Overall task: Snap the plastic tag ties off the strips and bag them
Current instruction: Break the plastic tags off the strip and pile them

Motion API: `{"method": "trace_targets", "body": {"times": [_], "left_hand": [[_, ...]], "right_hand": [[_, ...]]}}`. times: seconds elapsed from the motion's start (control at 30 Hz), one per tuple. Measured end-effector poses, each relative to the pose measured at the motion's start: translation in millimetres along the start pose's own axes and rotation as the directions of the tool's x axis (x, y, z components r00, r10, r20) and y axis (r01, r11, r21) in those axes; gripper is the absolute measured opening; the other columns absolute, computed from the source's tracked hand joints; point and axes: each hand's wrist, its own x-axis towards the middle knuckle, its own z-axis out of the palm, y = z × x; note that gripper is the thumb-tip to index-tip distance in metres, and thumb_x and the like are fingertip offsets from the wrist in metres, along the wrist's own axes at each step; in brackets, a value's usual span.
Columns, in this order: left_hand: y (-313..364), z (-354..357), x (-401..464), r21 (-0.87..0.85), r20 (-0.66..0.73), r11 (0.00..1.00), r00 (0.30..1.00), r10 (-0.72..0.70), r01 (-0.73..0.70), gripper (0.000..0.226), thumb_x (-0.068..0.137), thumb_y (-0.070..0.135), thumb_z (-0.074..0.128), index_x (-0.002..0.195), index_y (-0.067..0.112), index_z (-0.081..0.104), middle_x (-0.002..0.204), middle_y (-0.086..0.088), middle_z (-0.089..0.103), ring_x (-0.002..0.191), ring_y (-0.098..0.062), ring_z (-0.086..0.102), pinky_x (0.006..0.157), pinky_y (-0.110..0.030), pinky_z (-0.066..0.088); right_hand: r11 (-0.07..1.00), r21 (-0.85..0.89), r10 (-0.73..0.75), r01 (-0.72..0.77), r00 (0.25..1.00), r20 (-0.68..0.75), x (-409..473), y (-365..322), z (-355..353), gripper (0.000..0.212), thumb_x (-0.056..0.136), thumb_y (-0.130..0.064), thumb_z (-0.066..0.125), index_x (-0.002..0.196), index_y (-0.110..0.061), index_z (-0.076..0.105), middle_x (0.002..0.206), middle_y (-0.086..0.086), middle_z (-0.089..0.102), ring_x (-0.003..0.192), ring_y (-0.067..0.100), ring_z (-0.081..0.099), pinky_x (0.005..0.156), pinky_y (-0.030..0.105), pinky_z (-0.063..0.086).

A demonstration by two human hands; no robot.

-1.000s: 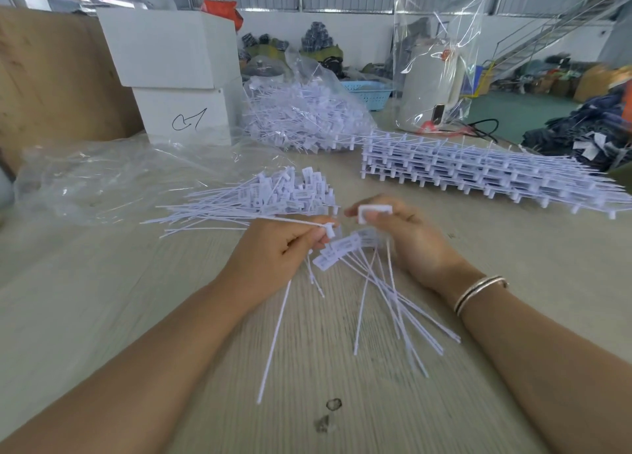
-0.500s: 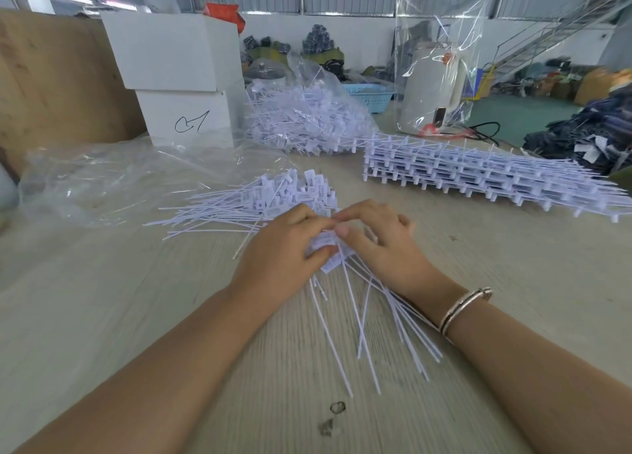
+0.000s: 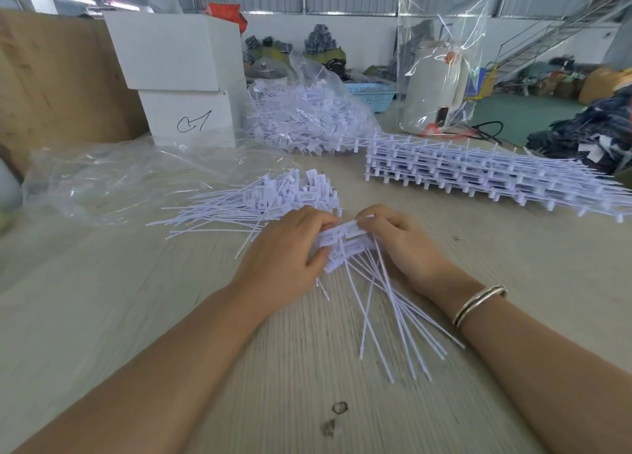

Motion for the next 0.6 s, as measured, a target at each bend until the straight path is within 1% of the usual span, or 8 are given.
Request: {"method": "trace_targets", "body": {"times": [0.1,0.17,0.23,0.37,0.47,0.53,0.6], "left_hand": [[2.2,-0.5,2.5,0.007,-0.042,1.000,0.999,0.009,-0.009,0.021,0.083,0.014,0.065,0.104,0.012,0.061,0.094,0.004,0.056,0.088,-0.015,0.053,0.068,-0.022,0.033],[2.7,-0.9,2.7,0.015,-0.059,1.000,0.998,0.019,-0.018,0.018,0.084,0.013,0.066,0.101,0.011,0.063,0.092,0.001,0.059,0.086,-0.017,0.054,0.067,-0.021,0.031],[2.3,-1.2,3.0,0.012,-0.067,1.000,0.998,0.014,-0.013,0.020,0.086,0.015,0.065,0.105,0.011,0.066,0.094,-0.002,0.063,0.088,-0.019,0.057,0.070,-0.023,0.036],[3.0,-0.8,4.1,-0.031,-0.050,0.999,0.999,0.004,-0.006,0.024,0.091,0.018,0.059,0.113,0.014,0.068,0.097,-0.004,0.069,0.091,-0.019,0.060,0.075,-0.026,0.042],[2.0,-2.6,3.7,-0.110,-0.035,0.994,0.999,0.007,-0.011,0.024,0.091,0.014,0.059,0.113,0.012,0.069,0.099,-0.003,0.071,0.091,-0.017,0.063,0.076,-0.024,0.044],[1.6,-3.7,3.5,-0.175,-0.033,0.984,0.999,0.009,-0.015,0.022,0.090,0.010,0.060,0.110,0.010,0.070,0.097,-0.004,0.072,0.087,-0.014,0.065,0.074,-0.020,0.044],[1.6,-4.5,3.4,-0.230,-0.059,0.973,0.998,-0.031,0.016,0.019,0.091,0.011,0.059,0.106,0.012,0.072,0.089,-0.003,0.074,0.076,-0.007,0.065,0.069,-0.019,0.046]], "right_hand": [[1.000,-0.004,-0.020,0.020,0.996,0.085,-1.5,0.1,1.8,0.015,0.085,-0.026,0.063,0.073,-0.022,0.069,0.080,-0.007,0.062,0.077,0.006,0.058,0.081,0.030,0.042],[1.000,0.000,-0.028,0.028,0.992,0.122,-2.6,-0.5,2.0,0.009,0.080,-0.034,0.068,0.072,-0.031,0.070,0.078,-0.013,0.065,0.078,0.003,0.061,0.080,0.028,0.044],[0.999,-0.021,-0.046,0.049,0.991,0.122,-1.8,0.4,2.4,0.007,0.081,-0.028,0.070,0.075,-0.029,0.069,0.076,-0.013,0.065,0.075,0.002,0.061,0.077,0.026,0.043],[0.999,0.023,-0.026,0.024,0.996,0.088,-1.1,1.9,1.4,0.003,0.082,-0.021,0.068,0.080,-0.022,0.068,0.079,-0.007,0.066,0.078,0.009,0.060,0.083,0.034,0.044],[0.998,0.044,-0.046,0.042,0.994,0.104,-2.6,2.2,1.3,0.002,0.084,-0.016,0.065,0.083,-0.015,0.068,0.082,-0.002,0.066,0.078,0.011,0.059,0.081,0.033,0.044],[0.996,0.054,-0.081,0.075,0.990,0.118,-3.4,1.7,2.2,0.004,0.086,-0.013,0.063,0.085,-0.010,0.067,0.084,0.004,0.065,0.077,0.013,0.058,0.079,0.032,0.044],[0.990,0.063,-0.134,0.127,0.983,0.124,-3.9,1.3,2.9,0.005,0.087,-0.009,0.061,0.084,-0.008,0.065,0.083,0.009,0.062,0.075,0.013,0.057,0.074,0.028,0.043]]}}
